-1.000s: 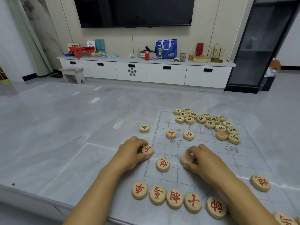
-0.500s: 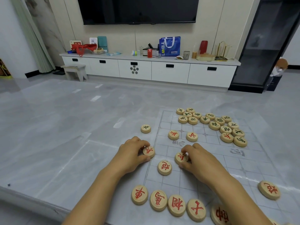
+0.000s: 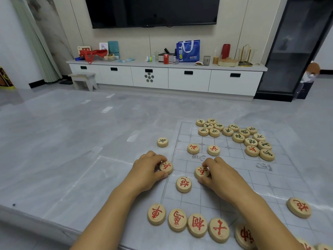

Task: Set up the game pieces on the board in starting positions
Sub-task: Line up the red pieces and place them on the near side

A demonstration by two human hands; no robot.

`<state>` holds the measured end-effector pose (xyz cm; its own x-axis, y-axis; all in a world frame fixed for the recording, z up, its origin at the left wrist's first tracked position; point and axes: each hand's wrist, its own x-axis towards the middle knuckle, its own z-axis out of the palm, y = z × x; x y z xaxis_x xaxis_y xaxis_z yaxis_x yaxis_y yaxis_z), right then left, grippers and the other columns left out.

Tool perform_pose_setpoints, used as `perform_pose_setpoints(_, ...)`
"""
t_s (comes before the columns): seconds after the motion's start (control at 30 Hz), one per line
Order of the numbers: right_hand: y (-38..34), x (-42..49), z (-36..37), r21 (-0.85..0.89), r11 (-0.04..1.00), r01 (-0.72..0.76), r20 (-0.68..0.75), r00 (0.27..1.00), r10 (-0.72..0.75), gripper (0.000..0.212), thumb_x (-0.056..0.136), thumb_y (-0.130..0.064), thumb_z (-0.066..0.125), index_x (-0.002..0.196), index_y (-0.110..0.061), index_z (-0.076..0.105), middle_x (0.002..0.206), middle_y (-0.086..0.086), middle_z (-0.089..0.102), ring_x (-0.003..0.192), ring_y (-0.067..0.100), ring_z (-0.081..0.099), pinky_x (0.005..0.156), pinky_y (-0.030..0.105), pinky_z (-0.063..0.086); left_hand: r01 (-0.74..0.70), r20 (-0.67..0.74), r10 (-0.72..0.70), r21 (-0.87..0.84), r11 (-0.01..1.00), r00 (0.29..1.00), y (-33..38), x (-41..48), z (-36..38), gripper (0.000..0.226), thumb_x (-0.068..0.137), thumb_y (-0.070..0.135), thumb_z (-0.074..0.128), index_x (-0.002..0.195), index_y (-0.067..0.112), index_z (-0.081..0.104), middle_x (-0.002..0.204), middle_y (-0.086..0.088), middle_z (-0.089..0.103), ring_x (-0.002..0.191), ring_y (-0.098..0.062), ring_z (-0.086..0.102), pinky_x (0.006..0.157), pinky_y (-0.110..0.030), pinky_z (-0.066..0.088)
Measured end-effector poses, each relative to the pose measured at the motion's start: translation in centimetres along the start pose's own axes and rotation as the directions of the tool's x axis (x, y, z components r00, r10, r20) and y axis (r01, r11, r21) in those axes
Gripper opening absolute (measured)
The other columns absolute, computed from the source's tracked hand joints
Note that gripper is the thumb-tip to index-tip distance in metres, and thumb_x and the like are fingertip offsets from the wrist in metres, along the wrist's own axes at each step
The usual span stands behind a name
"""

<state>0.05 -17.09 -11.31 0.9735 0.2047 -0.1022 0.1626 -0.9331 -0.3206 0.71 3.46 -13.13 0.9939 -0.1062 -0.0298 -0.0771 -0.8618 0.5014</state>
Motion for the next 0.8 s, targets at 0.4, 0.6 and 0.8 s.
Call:
perform_pose_setpoints(0.4, 3.1, 1.9, -2.8, -0.066, 0.998, -0.011, -0.135, 0.991, 0.002, 0.044, 0.096, -0.027, 0.042, 0.139, -0.017, 0.036, 0.148, 0.002, 0.030, 0.132, 0.022, 0.035, 0.099, 0.035, 0.038, -0.001, 0.013, 0.001, 0.004, 1.000, 1.000, 0.0, -0.1, 0.0, 0.061, 0.081, 0.040, 0.065, 0.134, 0.028, 0.040, 0.126, 0.004, 0.046, 0.116, -0.016, 0.045, 0.103, -0.033, 0.038)
perform_pose_setpoints(0.6, 3.4, 5.7, -2.6, -0.127, 0.989, 0.076, 0.034, 0.997, -0.072, 0.040, 0.099, -0.025, 0.033, 0.137, -0.013, 0.040, 0.151, 0.004, 0.029, 0.132, 0.026, 0.035, 0.105, 0.038, 0.036, -0.004, 0.020, 0.004, -0.003, 1.000, 1.000, -0.3, -0.1, 0.0, 0.059, 0.080, 0.043, 0.065, 0.132, 0.028, 0.042, 0.124, 0.006, 0.046, 0.114, -0.015, 0.044, 0.101, -0.032, 0.039)
perform_pose_setpoints(0.8, 5.7, 3.0, -2.4, -0.215, 0.972, -0.091, -0.092, 0.993, 0.073, 0.028, 0.093, -0.024, 0.046, 0.116, -0.015, 0.059, 0.120, 0.007, 0.056, 0.107, 0.026, 0.054, 0.082, 0.035, 0.048, -0.013, 0.014, 0.013, -0.001, 1.000, 1.000, -0.3, -0.1, 0.0, 0.055, 0.081, 0.043, 0.064, 0.131, 0.027, 0.044, 0.122, 0.006, 0.047, 0.111, -0.014, 0.045, 0.099, -0.031, 0.041)
